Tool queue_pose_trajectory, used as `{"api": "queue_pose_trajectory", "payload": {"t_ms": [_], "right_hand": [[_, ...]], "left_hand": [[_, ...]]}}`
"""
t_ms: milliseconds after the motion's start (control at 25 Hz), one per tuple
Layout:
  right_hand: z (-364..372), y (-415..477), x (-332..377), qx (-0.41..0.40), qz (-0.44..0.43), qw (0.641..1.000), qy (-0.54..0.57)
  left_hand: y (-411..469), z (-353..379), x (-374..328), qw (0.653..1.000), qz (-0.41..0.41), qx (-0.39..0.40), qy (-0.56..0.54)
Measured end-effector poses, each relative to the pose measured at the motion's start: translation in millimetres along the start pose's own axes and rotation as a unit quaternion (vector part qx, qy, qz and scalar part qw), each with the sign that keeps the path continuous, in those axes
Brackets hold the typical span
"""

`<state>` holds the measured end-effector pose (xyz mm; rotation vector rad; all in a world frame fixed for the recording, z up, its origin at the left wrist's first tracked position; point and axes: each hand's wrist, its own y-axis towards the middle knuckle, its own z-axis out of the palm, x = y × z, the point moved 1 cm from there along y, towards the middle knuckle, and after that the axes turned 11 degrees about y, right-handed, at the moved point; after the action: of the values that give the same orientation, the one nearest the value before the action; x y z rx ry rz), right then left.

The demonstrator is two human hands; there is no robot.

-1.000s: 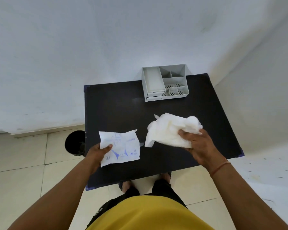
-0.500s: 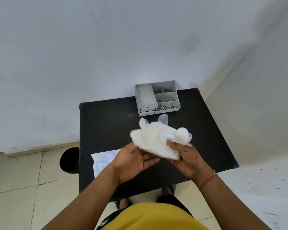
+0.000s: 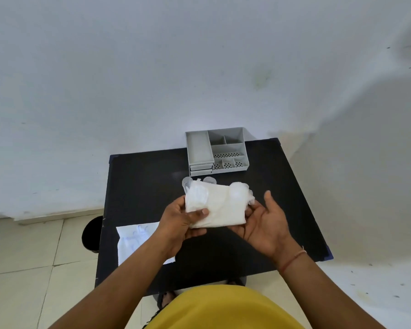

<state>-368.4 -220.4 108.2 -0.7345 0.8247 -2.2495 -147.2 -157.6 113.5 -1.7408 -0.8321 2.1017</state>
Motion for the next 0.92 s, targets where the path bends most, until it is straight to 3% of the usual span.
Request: {"api": "queue_pose_trajectory", "payload": {"t_ms": [120, 320, 440, 600, 800, 920], "right_hand": [[-1.7, -1.7, 12.3, 0.026, 0.000, 1.000, -0.017], [-1.0, -4.8, 25.5, 0.034, 0.083, 0.970, -0.226], [-9.3, 1.7, 39.5, 0.024, 0.067, 0.955, -0.287], [-18.4, 2.1, 64.8, 0.070, 0.029, 0.938, -0.339], [-27.5, 3.0, 77.7, 0.126, 0.067, 0.939, -0.314], [-30.4, 5.3, 85.7, 0.136, 0.150, 0.962, -0.185]], "left_hand": [[-1.8, 15.7, 1.5, 0.999, 0.024, -0.026, -0.016], [-6.4, 45.6, 8.5, 0.996, 0.073, -0.003, 0.055], [-8.6, 59.4, 14.3, 0.991, 0.088, -0.006, 0.096], [-19.3, 77.3, 9.9, 1.000, 0.019, 0.000, 0.019], [-18.4, 86.0, 15.7, 0.997, 0.027, -0.006, 0.067], [-18.8, 87.2, 15.0, 0.992, 0.038, -0.055, 0.104]]}}
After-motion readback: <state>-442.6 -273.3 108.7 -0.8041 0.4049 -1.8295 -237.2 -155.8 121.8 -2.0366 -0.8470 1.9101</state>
